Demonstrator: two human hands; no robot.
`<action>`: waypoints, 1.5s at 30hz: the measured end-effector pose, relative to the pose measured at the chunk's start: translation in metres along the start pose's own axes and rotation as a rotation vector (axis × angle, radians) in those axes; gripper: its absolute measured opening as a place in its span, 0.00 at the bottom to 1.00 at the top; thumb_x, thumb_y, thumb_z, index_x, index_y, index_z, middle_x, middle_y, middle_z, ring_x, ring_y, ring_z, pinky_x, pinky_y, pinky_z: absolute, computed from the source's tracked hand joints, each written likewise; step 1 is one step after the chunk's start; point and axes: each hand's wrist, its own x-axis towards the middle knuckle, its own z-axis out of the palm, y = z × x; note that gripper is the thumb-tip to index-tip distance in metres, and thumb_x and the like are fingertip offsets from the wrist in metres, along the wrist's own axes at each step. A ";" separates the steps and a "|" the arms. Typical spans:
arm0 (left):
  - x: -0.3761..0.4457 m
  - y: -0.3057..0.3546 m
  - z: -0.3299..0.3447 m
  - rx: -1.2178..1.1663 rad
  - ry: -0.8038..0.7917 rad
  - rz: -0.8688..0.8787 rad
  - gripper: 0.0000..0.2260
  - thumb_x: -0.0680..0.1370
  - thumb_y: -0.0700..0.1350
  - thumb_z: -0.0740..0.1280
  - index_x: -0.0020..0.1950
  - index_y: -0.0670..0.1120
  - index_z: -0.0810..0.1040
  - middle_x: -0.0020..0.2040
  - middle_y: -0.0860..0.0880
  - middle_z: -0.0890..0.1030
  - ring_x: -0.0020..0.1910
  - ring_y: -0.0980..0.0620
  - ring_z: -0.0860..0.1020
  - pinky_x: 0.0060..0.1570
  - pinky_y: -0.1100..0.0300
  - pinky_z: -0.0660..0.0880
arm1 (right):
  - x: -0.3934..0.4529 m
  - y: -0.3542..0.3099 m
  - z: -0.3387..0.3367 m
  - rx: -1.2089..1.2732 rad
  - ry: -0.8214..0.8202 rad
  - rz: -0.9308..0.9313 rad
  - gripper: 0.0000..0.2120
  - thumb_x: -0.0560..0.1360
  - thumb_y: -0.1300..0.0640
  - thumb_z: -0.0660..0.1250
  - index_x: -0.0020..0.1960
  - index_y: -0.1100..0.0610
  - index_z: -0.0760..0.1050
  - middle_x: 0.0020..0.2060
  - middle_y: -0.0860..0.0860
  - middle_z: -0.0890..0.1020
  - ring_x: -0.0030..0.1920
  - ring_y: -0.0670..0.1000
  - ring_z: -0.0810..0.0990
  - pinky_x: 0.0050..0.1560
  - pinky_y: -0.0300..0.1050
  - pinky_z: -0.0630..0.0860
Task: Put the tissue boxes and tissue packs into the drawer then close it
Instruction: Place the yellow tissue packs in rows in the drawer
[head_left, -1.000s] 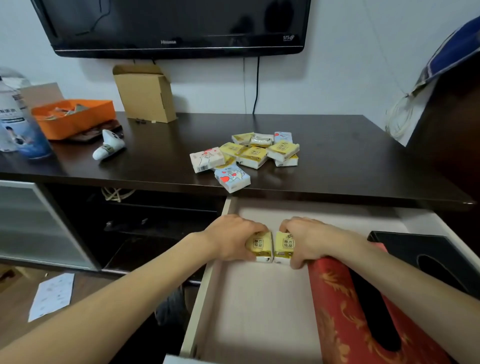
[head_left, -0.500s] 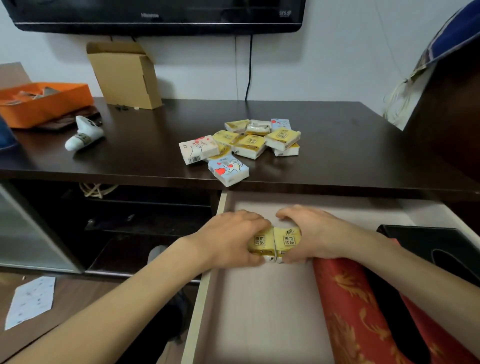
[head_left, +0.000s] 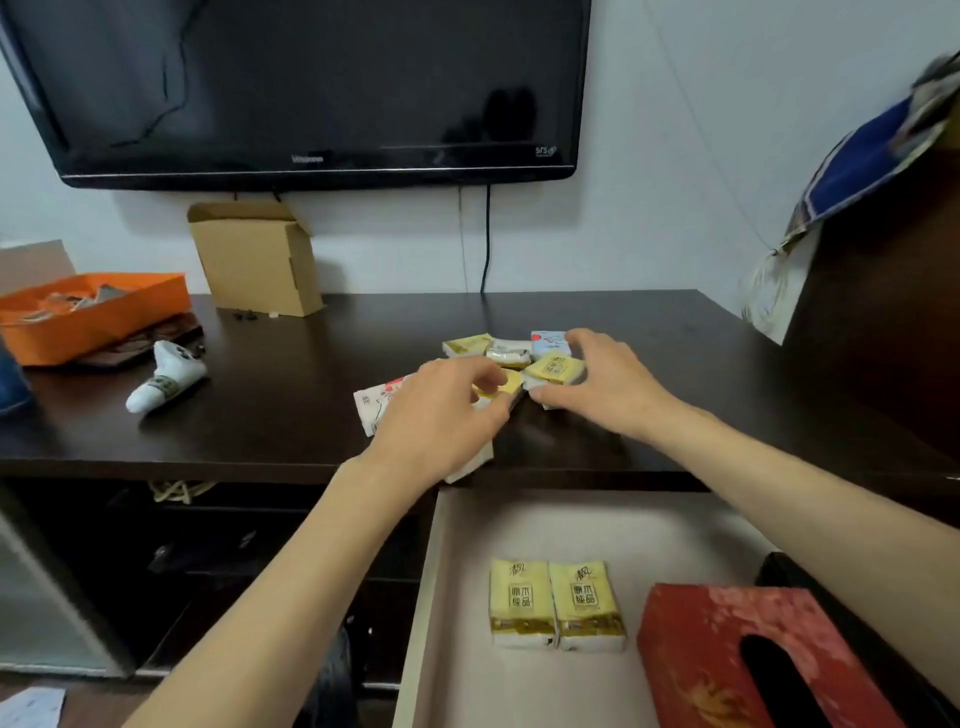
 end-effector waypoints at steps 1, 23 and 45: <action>0.005 -0.002 0.002 0.023 -0.025 -0.019 0.14 0.78 0.54 0.67 0.61 0.52 0.82 0.58 0.55 0.84 0.56 0.53 0.81 0.57 0.50 0.77 | 0.006 0.002 0.006 0.004 -0.018 0.019 0.41 0.66 0.37 0.75 0.73 0.53 0.69 0.67 0.53 0.77 0.67 0.57 0.74 0.62 0.56 0.75; 0.054 0.042 0.077 0.333 -0.304 0.154 0.18 0.78 0.54 0.64 0.63 0.44 0.75 0.62 0.46 0.76 0.63 0.44 0.75 0.56 0.49 0.74 | -0.040 0.075 -0.003 0.064 0.142 0.082 0.19 0.73 0.48 0.72 0.62 0.51 0.77 0.61 0.49 0.78 0.62 0.54 0.74 0.56 0.48 0.70; -0.014 0.047 0.023 0.137 -0.386 0.132 0.27 0.68 0.60 0.76 0.63 0.54 0.75 0.57 0.53 0.78 0.55 0.52 0.76 0.54 0.51 0.75 | -0.089 0.070 -0.021 0.369 0.044 -0.069 0.16 0.68 0.52 0.80 0.51 0.43 0.77 0.53 0.42 0.85 0.54 0.39 0.84 0.57 0.43 0.81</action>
